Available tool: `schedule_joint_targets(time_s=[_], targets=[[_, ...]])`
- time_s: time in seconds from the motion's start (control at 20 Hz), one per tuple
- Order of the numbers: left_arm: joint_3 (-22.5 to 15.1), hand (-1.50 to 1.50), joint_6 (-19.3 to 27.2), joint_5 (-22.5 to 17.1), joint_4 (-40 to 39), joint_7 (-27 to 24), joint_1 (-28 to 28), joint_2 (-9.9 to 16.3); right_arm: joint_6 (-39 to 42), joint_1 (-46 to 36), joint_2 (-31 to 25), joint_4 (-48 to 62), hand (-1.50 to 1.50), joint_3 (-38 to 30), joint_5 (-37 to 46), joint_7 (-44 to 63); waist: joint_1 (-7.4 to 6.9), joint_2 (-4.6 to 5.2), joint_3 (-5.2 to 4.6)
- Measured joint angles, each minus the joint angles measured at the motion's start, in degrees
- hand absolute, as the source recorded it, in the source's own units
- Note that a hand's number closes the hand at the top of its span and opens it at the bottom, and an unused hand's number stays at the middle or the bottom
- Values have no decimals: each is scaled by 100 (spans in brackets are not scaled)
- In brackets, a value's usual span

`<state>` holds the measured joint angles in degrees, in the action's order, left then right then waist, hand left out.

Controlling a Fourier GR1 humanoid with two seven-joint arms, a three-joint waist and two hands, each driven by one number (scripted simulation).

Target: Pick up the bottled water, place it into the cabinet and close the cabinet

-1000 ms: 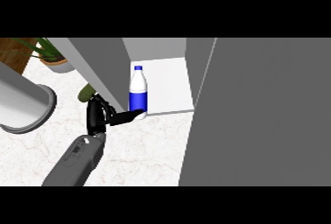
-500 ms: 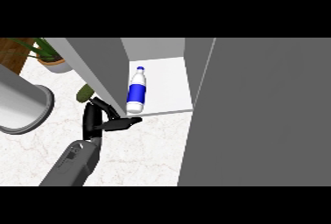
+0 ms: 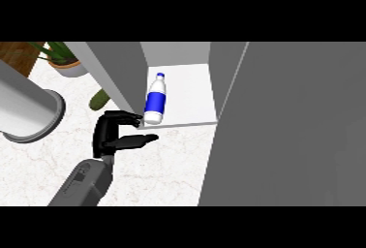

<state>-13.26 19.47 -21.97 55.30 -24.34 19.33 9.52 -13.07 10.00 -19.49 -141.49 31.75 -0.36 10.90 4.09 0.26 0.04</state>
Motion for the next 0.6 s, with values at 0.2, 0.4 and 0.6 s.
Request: schedule_joint_targets(time_s=[0.2, 0.4, 0.6], targets=[[-34, 150, -294, -182, 163, 69, 28, -120, 20, 53, -50, -2, -150, -21, 11, -19, -92, -5, -10], [-132, 150, -467, -295, 385, 221, 67, -262, 24, 57, -131, -23, -150, -49, 60, 10, -211, -16, -21], [-393, 150, -765, -344, 1029, 330, 111, -383, 174, -16, -423, -46, 150, -7, 139, 195, -325, -54, -20]])
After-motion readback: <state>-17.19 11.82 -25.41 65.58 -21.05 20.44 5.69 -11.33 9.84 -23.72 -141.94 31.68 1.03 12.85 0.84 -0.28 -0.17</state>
